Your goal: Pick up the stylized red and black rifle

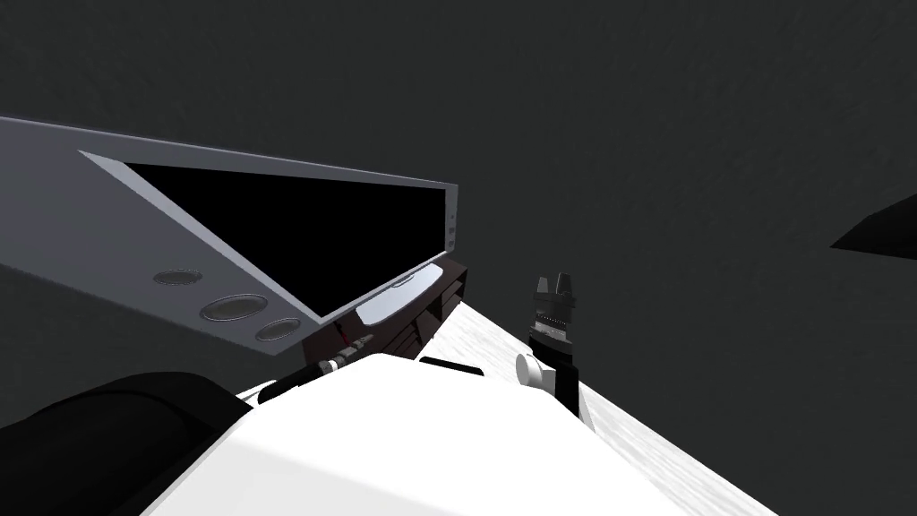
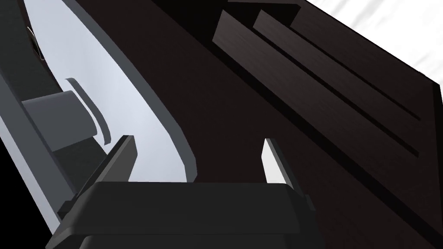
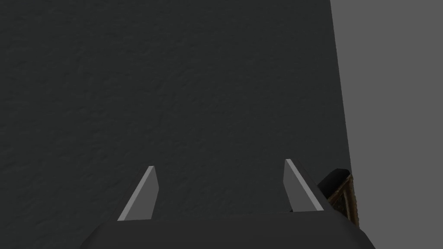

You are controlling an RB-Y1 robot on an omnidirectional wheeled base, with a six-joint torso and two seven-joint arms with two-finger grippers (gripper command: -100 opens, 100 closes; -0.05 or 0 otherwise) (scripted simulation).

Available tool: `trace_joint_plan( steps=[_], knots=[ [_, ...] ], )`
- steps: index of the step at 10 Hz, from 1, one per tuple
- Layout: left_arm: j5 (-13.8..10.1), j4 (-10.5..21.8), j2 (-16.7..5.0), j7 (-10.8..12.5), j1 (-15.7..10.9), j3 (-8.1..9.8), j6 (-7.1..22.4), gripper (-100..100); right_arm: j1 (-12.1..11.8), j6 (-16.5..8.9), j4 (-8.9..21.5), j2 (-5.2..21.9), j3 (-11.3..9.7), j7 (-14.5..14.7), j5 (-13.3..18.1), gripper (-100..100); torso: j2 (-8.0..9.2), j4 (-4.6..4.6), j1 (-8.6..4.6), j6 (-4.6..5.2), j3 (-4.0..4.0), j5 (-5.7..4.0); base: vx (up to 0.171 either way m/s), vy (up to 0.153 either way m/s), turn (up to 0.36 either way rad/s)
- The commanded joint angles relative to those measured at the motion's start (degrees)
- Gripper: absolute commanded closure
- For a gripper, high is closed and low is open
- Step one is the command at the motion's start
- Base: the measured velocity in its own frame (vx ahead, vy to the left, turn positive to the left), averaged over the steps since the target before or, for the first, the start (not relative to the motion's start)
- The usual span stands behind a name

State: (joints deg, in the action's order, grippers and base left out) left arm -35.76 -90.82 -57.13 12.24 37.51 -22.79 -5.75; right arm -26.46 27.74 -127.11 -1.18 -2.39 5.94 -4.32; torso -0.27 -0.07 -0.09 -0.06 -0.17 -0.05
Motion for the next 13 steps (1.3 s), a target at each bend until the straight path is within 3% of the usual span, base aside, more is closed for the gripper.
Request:
trace_joint_plan(
  steps=[1,6,8,11,13],
  knots=[
    [-0.48,2.86,-1.60,0.31,1.01,-1.25,1.11,-100,0.00,0.00,0.00,0.00,0.00,0.00,0.00,0,0.00,0.00,0.00,0.00,0.00,0.00,0.079,-0.005,-0.190],
    [-1.32,6.91,-4.71,1.15,2.68,-3.55,2.76,-100,0.01,0.00,0.00,0.00,0.00,0.00,0.00,0,0.14,0.05,0.06,0.05,0.09,0.01,0.070,0.015,-0.165],
    [-1.82,10.14,-7.37,1.86,4.32,-5.68,4.31,-100,0.01,0.00,0.00,0.00,0.00,0.00,0.00,0,0.14,0.05,0.05,0.03,0.09,0.01,0.092,0.026,-0.264],
    [-1.96,12.43,-8.55,2.16,5.12,-6.68,5.05,-100,0.01,0.00,0.00,0.00,0.00,0.00,0.00,0,0.15,0.05,0.14,0.03,0.09,0.03,0.063,0.038,-0.139],
    [-2.07,15.59,-10.59,2.66,6.62,-8.49,6.38,-100,0.01,0.00,0.00,0.00,0.00,0.00,0.00,0,0.19,0.06,0.09,0.03,0.12,0.01,0.080,0.048,-0.264]
  ],
)
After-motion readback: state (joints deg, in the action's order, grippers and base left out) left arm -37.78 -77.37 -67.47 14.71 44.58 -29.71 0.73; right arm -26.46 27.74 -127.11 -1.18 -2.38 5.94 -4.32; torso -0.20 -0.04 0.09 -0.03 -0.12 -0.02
